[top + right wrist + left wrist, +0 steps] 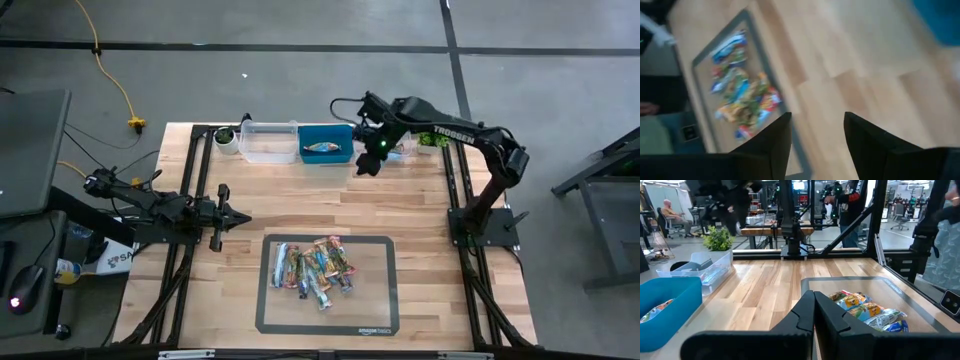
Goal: Pick and place Granola Bars by type
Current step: Put the red granola bar into the right transparent bin
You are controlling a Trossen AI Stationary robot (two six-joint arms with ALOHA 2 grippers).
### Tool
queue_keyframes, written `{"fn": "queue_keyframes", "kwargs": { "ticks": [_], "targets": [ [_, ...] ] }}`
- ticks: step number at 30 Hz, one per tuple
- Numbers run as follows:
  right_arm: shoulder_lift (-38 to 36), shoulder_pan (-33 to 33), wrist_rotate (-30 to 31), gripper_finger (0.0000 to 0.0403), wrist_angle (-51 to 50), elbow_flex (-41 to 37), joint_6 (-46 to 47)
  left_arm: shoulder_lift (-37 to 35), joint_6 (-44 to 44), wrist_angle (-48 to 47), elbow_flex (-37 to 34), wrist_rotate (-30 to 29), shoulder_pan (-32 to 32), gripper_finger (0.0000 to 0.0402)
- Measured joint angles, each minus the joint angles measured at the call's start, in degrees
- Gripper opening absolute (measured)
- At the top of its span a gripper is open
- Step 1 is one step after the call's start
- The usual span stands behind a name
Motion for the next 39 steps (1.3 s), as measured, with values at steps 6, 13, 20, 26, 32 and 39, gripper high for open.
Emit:
{"fn": "queue_keyframes", "kwargs": {
  "ticks": [6,13,20,26,32,39],
  "targets": [
    [0.0,7.4,-0.6,0.0165,2.4,0.0,6.3,0.0,0.0,0.0,0.0,0.0,0.0,0.0001],
    [0.0,18.3,3.4,0.0165,9.4,0.0,17.3,0.0,0.0,0.0,0.0,0.0,0.0,0.0001],
    [0.0,29.1,10.7,0.0165,14.4,0.0,27.9,0.0,0.0,0.0,0.0,0.0,0.0,0.0001],
    [2.4,36.5,14.4,0.0165,15.9,0.0,36.4,0.0,0.0,0.0,0.0,0.0,0.0,0.0001],
    [5.9,40.5,28.8,0.0165,14.1,-0.1,50.1,0.0,0.0,0.0,0.0,0.0,0.0,0.0001],
    [9.6,42.2,33.8,0.0165,8.5,-0.1,60.9,0.0,0.0,0.0,0.0,0.0,0.0,0.0001]
  ]
}}
